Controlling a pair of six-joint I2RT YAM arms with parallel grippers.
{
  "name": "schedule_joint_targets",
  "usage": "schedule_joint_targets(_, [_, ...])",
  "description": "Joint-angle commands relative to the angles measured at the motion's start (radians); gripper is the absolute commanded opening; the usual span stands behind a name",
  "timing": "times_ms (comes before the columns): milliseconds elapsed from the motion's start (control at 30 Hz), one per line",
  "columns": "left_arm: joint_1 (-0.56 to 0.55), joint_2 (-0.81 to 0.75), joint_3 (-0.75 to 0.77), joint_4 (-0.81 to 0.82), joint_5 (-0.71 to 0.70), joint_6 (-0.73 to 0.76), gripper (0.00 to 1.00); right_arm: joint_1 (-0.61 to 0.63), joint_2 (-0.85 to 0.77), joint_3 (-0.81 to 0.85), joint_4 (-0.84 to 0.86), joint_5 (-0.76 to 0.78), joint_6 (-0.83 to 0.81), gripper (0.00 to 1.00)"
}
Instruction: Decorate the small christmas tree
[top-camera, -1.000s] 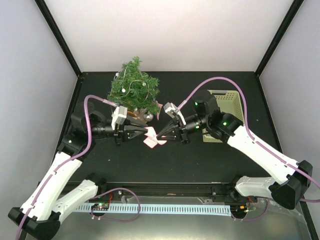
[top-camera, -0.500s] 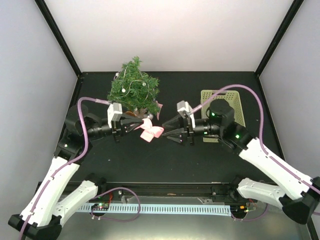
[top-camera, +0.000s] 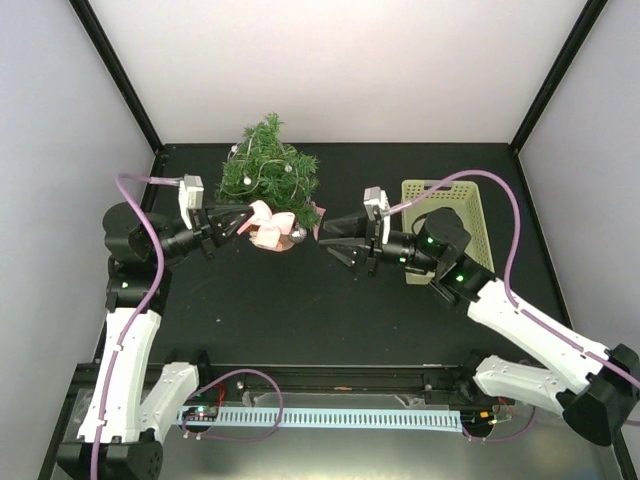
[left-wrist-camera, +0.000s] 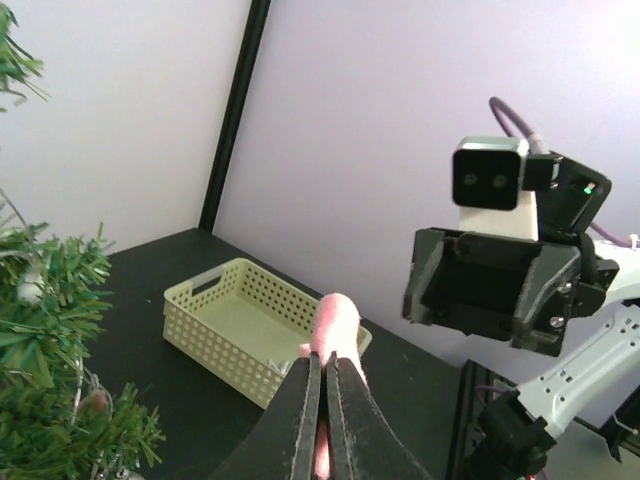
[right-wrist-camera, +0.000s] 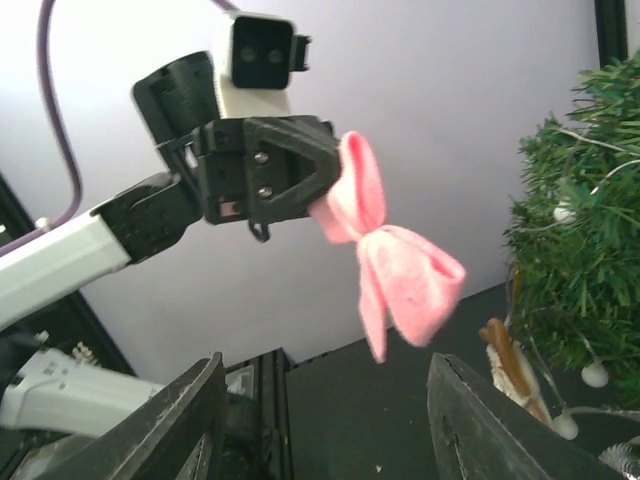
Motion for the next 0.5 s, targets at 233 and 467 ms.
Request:
schedule_joint_targets(233, [0.087, 0.001, -0.036, 0.33, 0.13, -0.289, 0.02, 0.006, 0.32, 0.231, 0.184, -0.111, 0.094, 0.61])
schedule_joint_targets(467, [0.085, 0.012, -0.057, 0.369, 0.132, -0.338, 0.02, 0.02, 0.414, 0.289, 0.234, -0.212, 0.129, 0.52])
